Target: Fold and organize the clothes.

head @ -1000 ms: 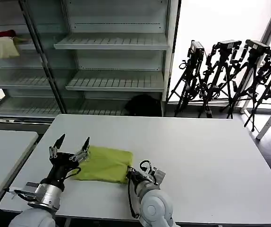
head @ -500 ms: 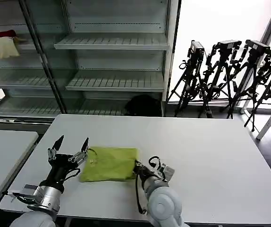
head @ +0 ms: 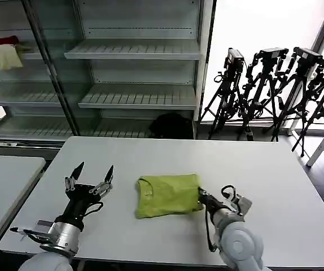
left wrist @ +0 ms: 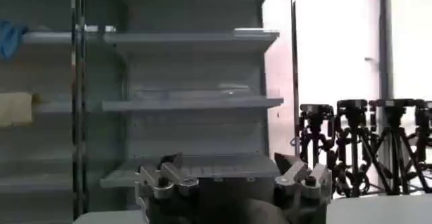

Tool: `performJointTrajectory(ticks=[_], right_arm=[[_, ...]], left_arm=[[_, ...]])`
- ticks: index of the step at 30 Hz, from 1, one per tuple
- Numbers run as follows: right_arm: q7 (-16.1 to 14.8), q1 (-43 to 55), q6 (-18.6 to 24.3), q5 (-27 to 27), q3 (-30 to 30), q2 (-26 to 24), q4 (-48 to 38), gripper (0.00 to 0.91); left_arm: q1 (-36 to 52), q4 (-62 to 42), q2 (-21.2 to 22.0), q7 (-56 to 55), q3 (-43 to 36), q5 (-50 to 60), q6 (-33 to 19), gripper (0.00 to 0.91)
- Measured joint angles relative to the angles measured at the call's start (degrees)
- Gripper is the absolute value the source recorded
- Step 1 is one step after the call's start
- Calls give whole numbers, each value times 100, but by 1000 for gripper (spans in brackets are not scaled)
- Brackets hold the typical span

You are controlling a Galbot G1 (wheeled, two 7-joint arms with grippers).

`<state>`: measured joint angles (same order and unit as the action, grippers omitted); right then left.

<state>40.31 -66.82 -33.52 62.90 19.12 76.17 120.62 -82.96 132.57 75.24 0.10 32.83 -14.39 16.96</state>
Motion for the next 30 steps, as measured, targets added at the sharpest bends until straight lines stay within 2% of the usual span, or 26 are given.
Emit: performJointTrajectory(ticks=[2,3,4,11,15,19,23,27,30], right_arm=[[-50,-11,1,39,119,-112,1,0],[-77,-14,1,56,172,-160,0,312],[-97,-14,1,64,211,-193,-1,907],[-362,-66,9,-9,438,-337,-49,907],[-846,-161,26,-440,572,-354,-45,907],[-1671,-305,44,-1359,746,-351,-29,907],[-2393,-430,130,-2752,987,-388,-45,907],[-2919,-554,271,-4010,1269,-521,-108,907],[-3222,-658,411,-4698,1511,-651,-154,907]], left_arm=[[9,-16,0,0,-13,5,12,907],[14,-25,-1,-1,-15,6,17,907],[18,-35,-4,-1,-16,6,25,907],[98,-137,-76,2,23,-9,61,907],[117,-226,-94,13,37,-22,46,907],[113,-311,-89,37,55,-34,9,907],[123,-403,-114,46,108,-82,-30,907],[154,-526,-168,49,181,-197,-58,907],[187,-641,-234,51,243,-331,-78,907]])
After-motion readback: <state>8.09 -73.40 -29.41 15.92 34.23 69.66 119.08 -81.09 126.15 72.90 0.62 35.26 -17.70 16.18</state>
